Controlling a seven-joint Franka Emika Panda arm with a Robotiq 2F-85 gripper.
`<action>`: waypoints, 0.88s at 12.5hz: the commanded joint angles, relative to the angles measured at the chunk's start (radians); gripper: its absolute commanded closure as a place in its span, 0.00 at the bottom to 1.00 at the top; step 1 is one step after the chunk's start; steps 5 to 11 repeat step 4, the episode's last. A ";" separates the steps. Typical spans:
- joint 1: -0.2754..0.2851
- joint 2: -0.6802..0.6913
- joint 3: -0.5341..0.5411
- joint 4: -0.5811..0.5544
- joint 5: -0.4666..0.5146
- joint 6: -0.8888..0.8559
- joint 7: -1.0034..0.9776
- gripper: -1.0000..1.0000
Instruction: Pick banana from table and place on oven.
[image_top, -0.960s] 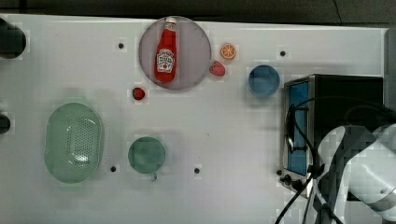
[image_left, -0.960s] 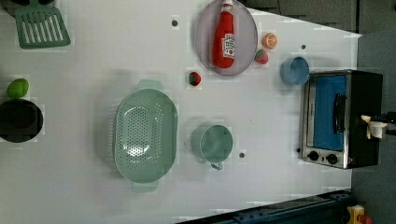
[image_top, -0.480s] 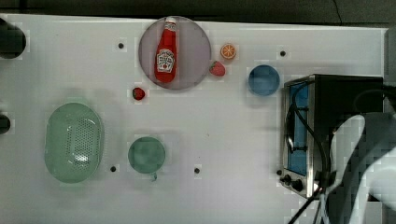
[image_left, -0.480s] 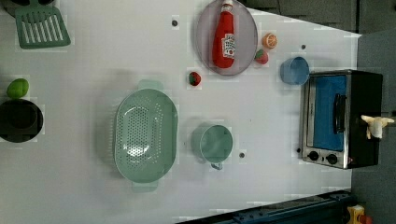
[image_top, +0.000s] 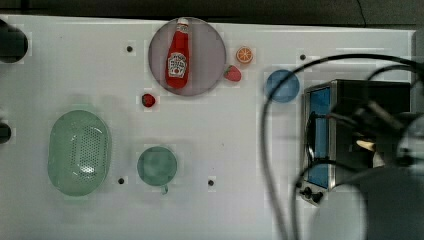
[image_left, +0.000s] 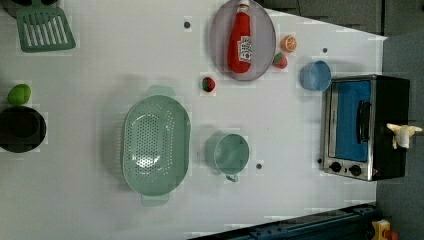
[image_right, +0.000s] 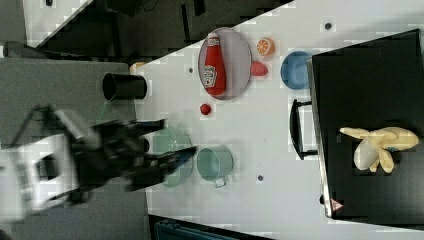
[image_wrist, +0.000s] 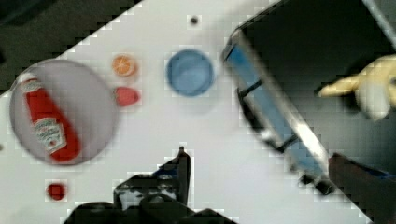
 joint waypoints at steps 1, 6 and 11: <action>0.026 0.031 0.146 -0.044 -0.014 -0.056 0.389 0.00; 0.026 0.008 0.231 -0.045 -0.014 -0.068 0.566 0.00; 0.026 0.008 0.231 -0.045 -0.014 -0.068 0.566 0.00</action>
